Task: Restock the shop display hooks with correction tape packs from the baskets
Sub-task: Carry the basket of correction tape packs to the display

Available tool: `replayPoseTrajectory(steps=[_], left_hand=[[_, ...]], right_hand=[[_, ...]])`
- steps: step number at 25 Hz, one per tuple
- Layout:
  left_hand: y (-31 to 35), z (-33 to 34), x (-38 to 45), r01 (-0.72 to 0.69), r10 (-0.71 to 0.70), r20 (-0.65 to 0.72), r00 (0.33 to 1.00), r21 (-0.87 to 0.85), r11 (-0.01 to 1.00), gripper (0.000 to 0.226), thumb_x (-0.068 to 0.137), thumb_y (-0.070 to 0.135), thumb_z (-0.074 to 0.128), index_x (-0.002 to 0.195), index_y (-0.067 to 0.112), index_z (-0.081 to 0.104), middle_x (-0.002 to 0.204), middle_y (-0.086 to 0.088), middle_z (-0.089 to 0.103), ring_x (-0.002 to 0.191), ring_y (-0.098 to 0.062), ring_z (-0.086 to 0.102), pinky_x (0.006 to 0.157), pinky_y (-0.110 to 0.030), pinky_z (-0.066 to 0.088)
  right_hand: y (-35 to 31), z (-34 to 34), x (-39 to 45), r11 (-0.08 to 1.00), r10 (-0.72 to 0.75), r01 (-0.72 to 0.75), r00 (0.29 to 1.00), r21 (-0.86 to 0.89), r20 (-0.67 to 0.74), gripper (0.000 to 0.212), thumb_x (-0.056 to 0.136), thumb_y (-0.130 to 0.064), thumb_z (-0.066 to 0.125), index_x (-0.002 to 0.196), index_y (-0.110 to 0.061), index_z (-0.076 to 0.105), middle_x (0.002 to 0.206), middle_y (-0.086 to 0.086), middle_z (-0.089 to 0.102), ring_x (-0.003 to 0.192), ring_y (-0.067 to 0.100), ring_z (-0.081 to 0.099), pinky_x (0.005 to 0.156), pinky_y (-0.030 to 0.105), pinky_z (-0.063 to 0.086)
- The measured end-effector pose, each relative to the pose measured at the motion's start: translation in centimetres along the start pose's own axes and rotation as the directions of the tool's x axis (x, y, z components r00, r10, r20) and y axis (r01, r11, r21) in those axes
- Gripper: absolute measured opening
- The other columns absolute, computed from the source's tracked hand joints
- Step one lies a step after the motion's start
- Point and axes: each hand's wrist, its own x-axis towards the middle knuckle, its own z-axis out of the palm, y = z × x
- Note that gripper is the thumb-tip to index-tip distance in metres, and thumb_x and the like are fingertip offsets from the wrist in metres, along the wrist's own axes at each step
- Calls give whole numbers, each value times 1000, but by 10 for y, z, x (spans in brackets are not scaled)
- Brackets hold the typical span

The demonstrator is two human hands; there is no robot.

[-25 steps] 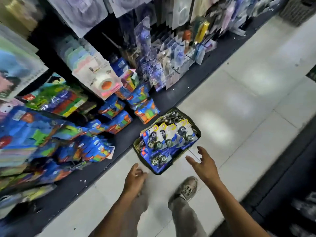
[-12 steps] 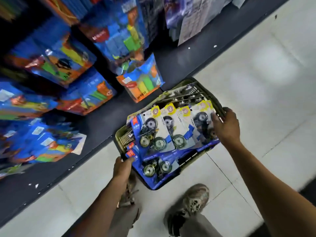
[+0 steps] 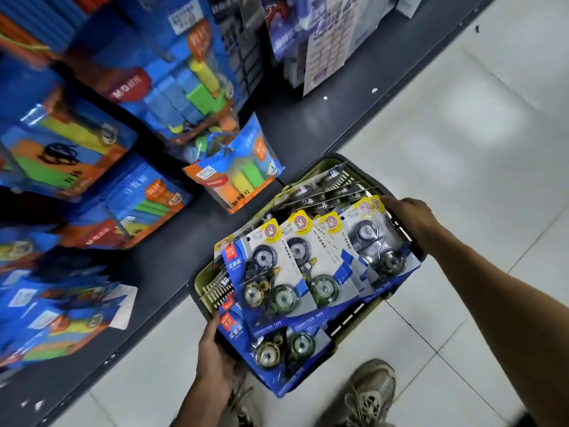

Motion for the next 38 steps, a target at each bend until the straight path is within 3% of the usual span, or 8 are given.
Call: replayPoseTrajectory(steps=[3, 8, 13, 20, 23, 28, 31, 38], left_hand=[[-1, 0, -4, -48, 48, 5, 999, -2, 999, 32, 100, 45, 52, 103, 18, 68, 68, 2, 76, 74, -23, 69, 67, -36, 46], [17, 11, -47, -86, 78, 88, 993, 89, 992, 43, 103, 56, 39, 95, 23, 66, 61, 7, 74, 49, -9, 69, 64, -35, 45], [48, 35, -159, -179, 120, 252, 960, 227, 957, 38, 107, 45, 36, 93, 21, 63, 54, 12, 70, 43, -2, 65, 41, -19, 48], [86, 84, -350, -330, 218, 320, 922, 356, 874, 46, 101, 60, 39, 97, 26, 69, 64, 11, 74, 52, -4, 68, 62, -33, 42], [98, 117, -429, -340, 199, 352, 915, 405, 849, 51, 99, 63, 42, 99, 23, 72, 88, -1, 78, 64, -12, 73, 62, -32, 51], [114, 191, -524, -358, 158, 450, 879, 403, 842, 72, 84, 79, 55, 117, 19, 77, 122, -16, 72, 108, -36, 71, 104, -54, 50], [129, 255, -571, -426, 171, 521, 836, 420, 802, 65, 95, 68, 47, 115, 13, 73, 111, -18, 76, 87, -31, 74, 78, -41, 60], [163, 441, -629, -506, 114, 653, 749, 452, 735, 63, 101, 62, 40, 102, 9, 72, 102, -18, 76, 66, -26, 74, 52, -31, 60]], right_hand=[[7, 5, -7, 997, -41, 43, 999, 60, -29, 53, 92, -56, 61, 107, -5, 64, 102, 11, 66, 88, 27, 62, 76, 39, 46], [16, -31, -44, 987, 10, 5, 996, 158, -94, 56, 89, -67, 57, 86, -12, 66, 90, 10, 71, 86, 31, 67, 86, 46, 53], [15, -121, -119, 925, 171, -118, 978, 360, -119, 76, 70, -80, 62, 101, -11, 71, 97, 9, 75, 90, 30, 72, 91, 50, 56], [-32, -303, -281, 825, 244, -117, 956, 553, -161, 68, 74, -74, 62, 98, -12, 75, 93, 9, 77, 87, 30, 73, 89, 48, 55], [-52, -382, -337, 788, 245, -94, 955, 608, -170, 68, 72, -76, 62, 98, -15, 76, 94, 8, 78, 86, 27, 73, 88, 46, 56], [-69, -504, -381, 702, 240, -26, 949, 712, -202, 71, 58, -77, 65, 94, -17, 78, 94, 7, 78, 90, 29, 73, 92, 49, 56], [-71, -567, -372, 693, 249, -49, 953, 719, -175, 87, 53, -88, 63, 102, -18, 78, 99, 11, 77, 89, 35, 74, 79, 58, 58], [-103, -691, -310, 563, 303, 45, 917, 825, -258, 86, 56, -86, 68, 105, -15, 77, 101, 12, 76, 92, 32, 73, 96, 52, 54]])
